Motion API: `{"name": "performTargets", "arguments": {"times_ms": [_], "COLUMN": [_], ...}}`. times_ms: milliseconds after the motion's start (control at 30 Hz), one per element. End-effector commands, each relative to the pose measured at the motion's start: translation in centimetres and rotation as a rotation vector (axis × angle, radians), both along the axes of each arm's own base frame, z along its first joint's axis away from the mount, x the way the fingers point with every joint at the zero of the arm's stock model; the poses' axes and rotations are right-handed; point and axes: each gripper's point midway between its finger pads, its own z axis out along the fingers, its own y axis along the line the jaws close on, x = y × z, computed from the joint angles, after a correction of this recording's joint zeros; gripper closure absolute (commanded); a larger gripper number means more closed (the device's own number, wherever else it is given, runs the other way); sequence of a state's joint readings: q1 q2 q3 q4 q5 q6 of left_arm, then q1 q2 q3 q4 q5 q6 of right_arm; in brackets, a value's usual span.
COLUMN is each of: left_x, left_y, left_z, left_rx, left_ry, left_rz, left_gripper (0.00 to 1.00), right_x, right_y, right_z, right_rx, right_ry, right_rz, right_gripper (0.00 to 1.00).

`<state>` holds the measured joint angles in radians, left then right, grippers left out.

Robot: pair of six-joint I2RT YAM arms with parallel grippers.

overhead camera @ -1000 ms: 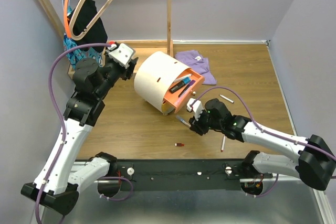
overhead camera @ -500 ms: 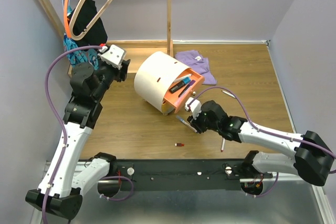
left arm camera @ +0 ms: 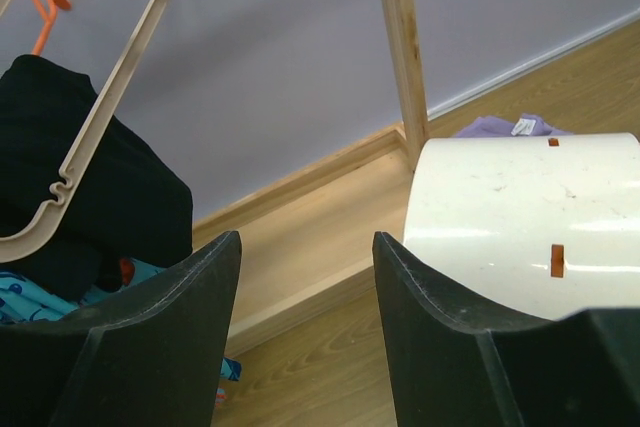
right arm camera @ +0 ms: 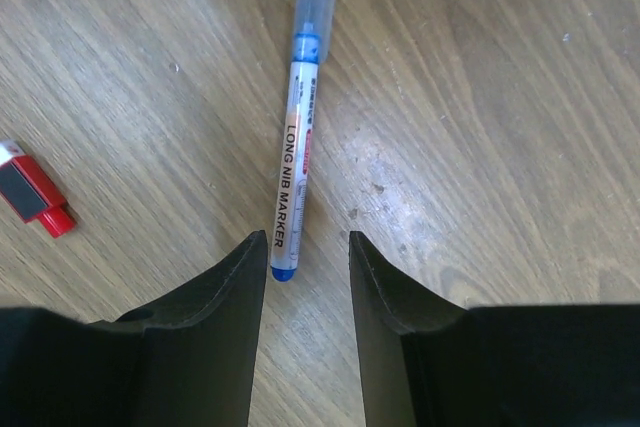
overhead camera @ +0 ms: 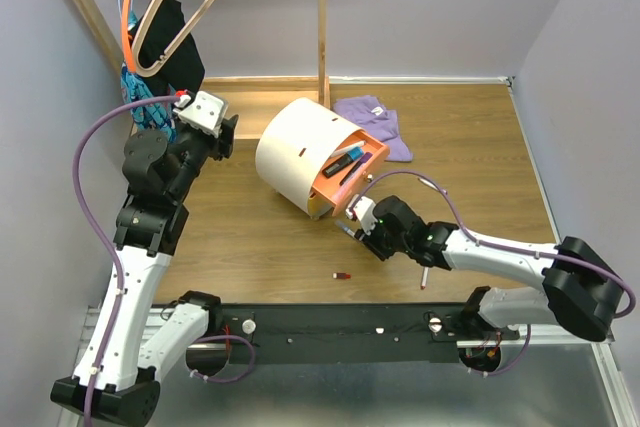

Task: Sort the stationery into containers
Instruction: Pick up the pen from the center of the board.

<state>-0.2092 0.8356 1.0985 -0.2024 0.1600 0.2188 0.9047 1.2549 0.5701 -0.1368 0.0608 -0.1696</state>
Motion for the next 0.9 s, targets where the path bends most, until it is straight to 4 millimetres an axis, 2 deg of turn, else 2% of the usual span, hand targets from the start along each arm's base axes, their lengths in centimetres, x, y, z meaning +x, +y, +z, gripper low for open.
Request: {"name": "performTargets", "arguments": {"times_ms": [0, 333, 533, 667, 767, 867], "left_x": [-0.5, -1.2, -0.9, -0.9, -0.8, -0.8], "left_y": [1.0, 1.9, 1.8, 1.7, 1.5, 1.4], "left_z": [0.0, -0.5, -1.0, -1.2, -1.2, -0.9], "left_rx": [-0.007, -0.001, -0.008, -0.009, -0.01, -0.007], "left_ry": [-0.021, -0.024, -0.021, -0.016, -0.012, -0.015], "left_rz": [0.041, 0.071, 0.068, 0.064, 0.054, 0.048], "left_gripper": [0.36, 0.34, 0.34, 0.34, 0.34, 0.34], "right_x": [-0.9, -1.9, -2.8, -3.6, -3.4, -3.4], "right_y": [0.7, 1.2, 1.5, 1.6, 1.3, 0.7], "right_z": [-0.8, -2.0, -2.4, -2.2, -1.4, 0.2], "right_rx": [-0.037, -0.066, -0.072, -0.062, -0.057, -0.074], "right_ry": [0.062, 0.133, 0.174, 0.192, 0.157, 0.135], "right_rz": [0.063, 0.124, 0.176, 0.228, 0.229, 0.246], "right_gripper": [0.54, 0.61, 0.72, 0.91, 0.96, 0.96]}}
